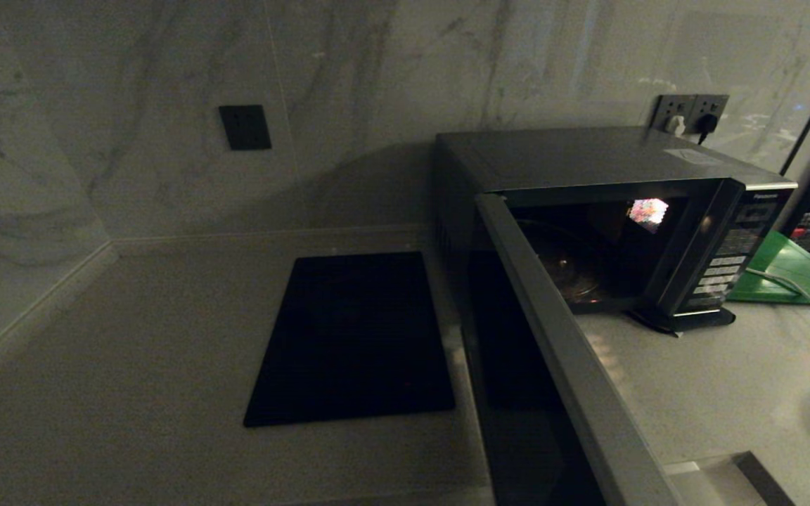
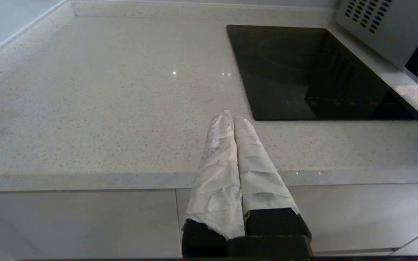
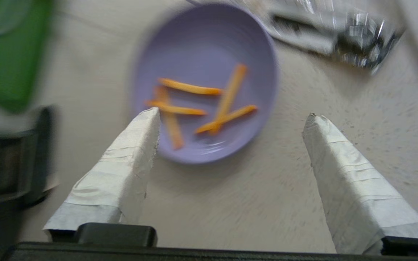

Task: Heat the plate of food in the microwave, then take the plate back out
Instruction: Close the microwave oven

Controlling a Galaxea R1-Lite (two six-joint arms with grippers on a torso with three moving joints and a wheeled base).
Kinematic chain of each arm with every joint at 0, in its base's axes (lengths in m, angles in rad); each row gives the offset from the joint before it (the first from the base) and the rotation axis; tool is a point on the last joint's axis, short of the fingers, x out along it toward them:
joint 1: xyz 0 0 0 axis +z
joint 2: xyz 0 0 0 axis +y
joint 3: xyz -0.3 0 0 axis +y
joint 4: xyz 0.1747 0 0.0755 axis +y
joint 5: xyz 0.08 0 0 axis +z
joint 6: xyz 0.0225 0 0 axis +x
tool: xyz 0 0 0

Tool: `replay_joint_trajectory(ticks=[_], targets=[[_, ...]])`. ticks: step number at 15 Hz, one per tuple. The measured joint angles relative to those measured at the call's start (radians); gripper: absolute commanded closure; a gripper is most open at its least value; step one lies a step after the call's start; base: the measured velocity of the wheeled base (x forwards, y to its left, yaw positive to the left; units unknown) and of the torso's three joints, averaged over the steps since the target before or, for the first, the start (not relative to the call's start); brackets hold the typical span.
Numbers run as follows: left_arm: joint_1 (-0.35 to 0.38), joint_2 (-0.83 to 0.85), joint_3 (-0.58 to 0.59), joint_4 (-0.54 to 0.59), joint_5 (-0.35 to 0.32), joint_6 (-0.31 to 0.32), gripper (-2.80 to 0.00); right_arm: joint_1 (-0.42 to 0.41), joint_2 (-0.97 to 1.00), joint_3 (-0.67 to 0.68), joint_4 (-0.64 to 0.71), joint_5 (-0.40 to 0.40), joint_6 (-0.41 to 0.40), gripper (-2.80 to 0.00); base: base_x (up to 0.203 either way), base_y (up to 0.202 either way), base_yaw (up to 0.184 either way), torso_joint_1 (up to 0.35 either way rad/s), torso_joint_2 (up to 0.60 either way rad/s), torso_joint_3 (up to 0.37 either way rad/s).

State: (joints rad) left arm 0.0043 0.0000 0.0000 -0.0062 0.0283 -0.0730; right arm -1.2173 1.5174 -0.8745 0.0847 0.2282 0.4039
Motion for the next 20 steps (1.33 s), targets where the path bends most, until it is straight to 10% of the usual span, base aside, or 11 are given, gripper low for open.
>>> replay_joint_trajectory(ticks=[6,9,13,14,17,20], targets=[[0.000,0.000,0.000,0.001,0.000,0.000,0.00,0.129,-0.469,0.132,0.008,0.063,-0.111,-2.80,0.000,0.000,0.000,0.000,0.00,0.000],[0.000,0.000,0.000,0.000,0.000,0.000,0.00,0.424,-0.567,0.124,0.013,-0.037,-0.127,-2.80,0.000,0.000,0.000,0.000,0.00,0.000],[0.000,0.000,0.000,0.000,0.000,0.000,0.00,0.992,-0.593,0.017,0.046,-0.382,-0.143,-2.80,0.000,0.000,0.000,0.000,0.00,0.000],[0.000,0.000,0.000,0.000,0.000,0.000,0.00,1.099,-0.584,-0.046,0.077,-0.487,-0.148,0.00,0.000,0.000,0.000,0.000,0.00,0.000],[0.000,0.000,0.000,0.001,0.000,0.000,0.00,1.272,-0.526,-0.229,0.237,-0.722,-0.145,0.00,0.000,0.000,0.000,0.000,0.00,0.000],[0.000,0.000,0.000,0.000,0.000,0.000,0.00,1.354,-0.442,-0.334,0.350,-0.757,-0.144,0.00,0.000,0.000,0.000,0.000,0.00,0.000]])
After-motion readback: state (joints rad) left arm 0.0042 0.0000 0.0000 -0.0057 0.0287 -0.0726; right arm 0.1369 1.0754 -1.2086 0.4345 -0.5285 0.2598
